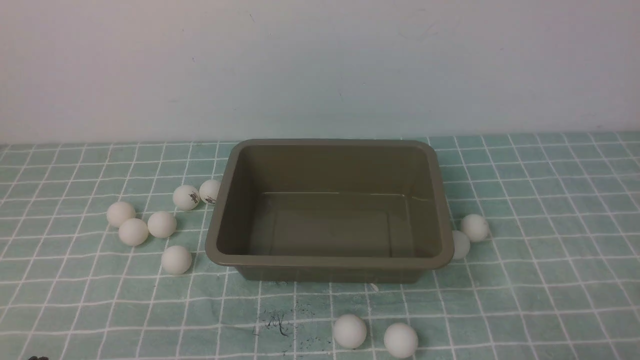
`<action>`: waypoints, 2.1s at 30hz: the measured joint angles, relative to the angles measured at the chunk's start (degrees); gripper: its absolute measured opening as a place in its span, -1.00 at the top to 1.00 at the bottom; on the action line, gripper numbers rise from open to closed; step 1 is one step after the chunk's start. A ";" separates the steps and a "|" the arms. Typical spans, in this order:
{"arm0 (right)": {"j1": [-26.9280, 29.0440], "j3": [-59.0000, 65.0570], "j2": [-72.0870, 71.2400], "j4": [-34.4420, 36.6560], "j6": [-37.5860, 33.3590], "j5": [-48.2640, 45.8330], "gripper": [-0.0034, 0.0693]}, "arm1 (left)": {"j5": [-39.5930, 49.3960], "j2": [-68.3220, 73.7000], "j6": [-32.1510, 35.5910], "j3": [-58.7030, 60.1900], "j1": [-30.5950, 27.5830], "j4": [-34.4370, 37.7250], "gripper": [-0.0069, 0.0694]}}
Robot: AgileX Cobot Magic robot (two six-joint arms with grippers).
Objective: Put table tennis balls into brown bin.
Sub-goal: 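Reach for and grasp a ping pong ball on the table beside the basket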
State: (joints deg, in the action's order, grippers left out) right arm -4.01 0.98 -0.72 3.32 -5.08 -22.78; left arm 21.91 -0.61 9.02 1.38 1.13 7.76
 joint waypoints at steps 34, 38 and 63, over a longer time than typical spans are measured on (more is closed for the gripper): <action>0.00 0.22 0.00 1.79 0.49 1.59 0.94 | -21.18 0.00 -2.16 0.22 0.00 10.01 0.83; -0.40 0.59 0.00 17.18 7.91 10.62 0.94 | -34.85 0.00 -6.53 0.22 0.00 18.21 0.83; -0.67 -33.18 34.19 23.64 -1.24 -15.63 0.94 | 30.11 84.96 -4.11 -59.99 3.30 4.75 0.83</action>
State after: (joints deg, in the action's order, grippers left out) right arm -4.68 -32.20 33.47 26.96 -6.32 -38.40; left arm 52.02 84.35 4.91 -58.61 4.44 12.52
